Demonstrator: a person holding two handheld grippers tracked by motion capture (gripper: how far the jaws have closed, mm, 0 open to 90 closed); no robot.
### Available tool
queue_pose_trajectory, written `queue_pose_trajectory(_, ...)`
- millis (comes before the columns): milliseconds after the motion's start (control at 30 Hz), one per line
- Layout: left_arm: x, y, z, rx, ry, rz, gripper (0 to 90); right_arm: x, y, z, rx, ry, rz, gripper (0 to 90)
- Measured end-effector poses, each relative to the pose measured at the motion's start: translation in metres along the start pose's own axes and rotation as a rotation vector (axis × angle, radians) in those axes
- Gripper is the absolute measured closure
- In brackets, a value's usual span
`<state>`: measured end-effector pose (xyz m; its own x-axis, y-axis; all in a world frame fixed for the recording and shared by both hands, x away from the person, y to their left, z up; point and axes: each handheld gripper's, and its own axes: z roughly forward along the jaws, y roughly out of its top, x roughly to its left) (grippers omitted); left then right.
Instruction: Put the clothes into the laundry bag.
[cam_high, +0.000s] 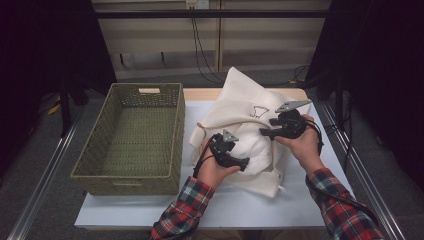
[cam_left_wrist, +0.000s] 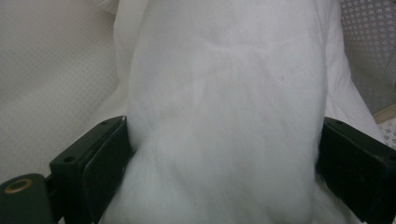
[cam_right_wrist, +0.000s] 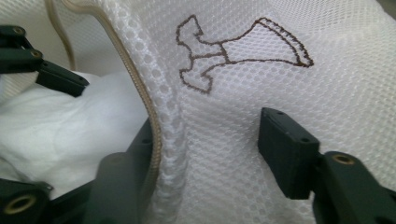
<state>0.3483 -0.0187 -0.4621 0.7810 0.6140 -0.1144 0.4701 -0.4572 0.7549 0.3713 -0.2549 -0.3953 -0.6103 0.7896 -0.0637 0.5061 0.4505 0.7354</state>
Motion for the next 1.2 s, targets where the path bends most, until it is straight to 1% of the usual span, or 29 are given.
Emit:
queue_pose_trajectory(33,0.001,0.0,0.0,0.006,-0.002,0.001,7.1,0.0,0.0,0.0,0.003,-0.003,-0.009,54.9)
queue_pose_trajectory(100,0.001,0.0,-0.001,0.013,-0.002,0.003,7.1,-0.002,-0.001,-0.001,0.0,-0.016,-0.008,64.0)
queue_pose_trajectory(133,0.001,0.0,-0.001,0.008,-0.004,0.0,7.1,-0.003,-0.001,-0.003,-0.003,-0.016,0.001,70.1)
queue_pose_trajectory(167,0.001,0.0,-0.001,0.009,-0.003,0.0,7.1,-0.003,-0.001,-0.004,-0.014,-0.027,-0.006,76.0)
queue_pose_trajectory(200,0.001,0.0,-0.002,0.017,-0.001,0.004,7.1,-0.004,0.0,-0.007,-0.016,-0.027,-0.003,82.6)
queue_pose_trajectory(233,0.001,0.001,-0.003,0.021,-0.002,0.002,7.0,-0.005,0.0,-0.008,-0.017,-0.009,0.007,84.9)
queue_pose_trajectory(267,0.001,0.001,-0.003,0.03,-0.003,-0.002,7.0,-0.005,0.0,-0.01,-0.021,-0.012,0.002,86.1)
queue_pose_trajectory(300,0.001,0.001,-0.003,0.033,-0.01,-0.004,7.0,-0.006,0.001,-0.012,-0.018,-0.012,0.003,87.1)
queue_pose_trajectory(333,0.001,0.0,-0.002,0.039,-0.012,-0.005,7.1,-0.006,0.001,-0.013,-0.017,0.005,0.013,87.5)
queue_pose_trajectory(367,0.0,-0.001,-0.001,0.041,-0.016,-0.005,7.3,-0.006,0.001,-0.015,-0.011,0.008,0.027,87.7)
queue_pose_trajectory(433,0.0,-0.002,0.001,0.066,-0.026,0.001,10.6,-0.007,0.001,-0.017,-0.02,0.02,0.045,87.9)
queue_pose_trajectory(467,-0.002,-0.003,0.002,0.086,-0.023,0.0,13.6,-0.007,0.001,-0.018,-0.017,0.028,0.049,87.9)
queue_pose_trajectory(500,-0.004,-0.006,0.005,0.09,-0.024,0.001,19.1,-0.007,0.001,-0.018,-0.023,0.036,0.042,87.9)
queue_pose_trajectory(533,-0.006,-0.009,0.007,0.085,-0.005,0.012,22.5,-0.007,0.001,-0.018,-0.02,0.045,0.048,87.9)
queue_pose_trajectory(567,-0.007,-0.011,0.007,0.07,0.006,0.02,26.8,-0.007,0.0,-0.018,-0.021,0.049,0.047,87.9)
queue_pose_trajectory(600,-0.008,-0.01,0.006,0.073,0.006,0.023,29.7,-0.006,0.0,-0.019,-0.011,0.049,0.056,87.9)
queue_pose_trajectory(667,-0.01,-0.009,0.004,0.08,-0.002,0.017,39.9,-0.006,-0.001,-0.019,-0.018,0.05,0.056,88.0)
queue_pose_trajectory(700,-0.01,-0.009,0.004,0.083,-0.013,0.016,47.4,-0.006,0.0,-0.019,-0.019,0.053,0.062,88.0)
queue_pose_trajectory(733,-0.012,-0.009,0.003,0.081,0.001,0.019,51.4,-0.006,0.0,-0.02,-0.018,0.051,0.064,88.1)
queue_pose_trajectory(767,-0.012,-0.009,0.003,0.073,-0.003,0.002,55.0,-0.005,0.001,-0.021,-0.02,0.053,0.066,88.1)
queue_pose_trajectory(833,-0.014,-0.01,0.002,0.068,0.013,-0.012,58.7,-0.005,0.003,-0.021,-0.025,0.057,0.055,88.3)
queue_pose_trajectory(867,-0.014,-0.01,0.002,0.056,0.006,-0.024,59.5,-0.004,0.004,-0.022,-0.022,0.061,0.058,88.5)
queue_pose_trajectory(933,-0.013,-0.007,0.0,0.064,-0.001,-0.033,61.4,-0.003,0.005,-0.022,-0.015,0.071,0.048,88.6)
queue_pose_trajectory(1000,-0.014,-0.005,-0.001,0.06,0.005,-0.041,62.4,-0.002,0.005,-0.022,-0.015,0.075,0.058,88.6)
queue_pose_trajectory(1033,-0.015,-0.004,0.0,0.051,-0.003,-0.043,62.8,-0.002,0.006,-0.022,-0.019,0.077,0.063,88.7)
queue_pose_trajectory(1067,-0.016,-0.003,0.0,0.049,0.001,-0.044,63.2,-0.001,0.006,-0.022,-0.017,0.077,0.071,88.6)
queue_pose_trajectory(1100,-0.016,-0.002,0.0,0.043,0.0,-0.043,63.6,-0.001,0.006,-0.021,-0.02,0.083,0.056,88.7)
queue_pose_trajectory(1167,-0.017,0.001,0.001,0.024,-0.006,-0.063,63.9,0.0,0.006,-0.021,-0.027,0.095,0.049,88.7)
queue_pose_trajectory(1200,-0.017,0.003,0.001,0.028,-0.003,-0.059,64.0,0.001,0.006,-0.021,-0.029,0.101,0.051,88.6)
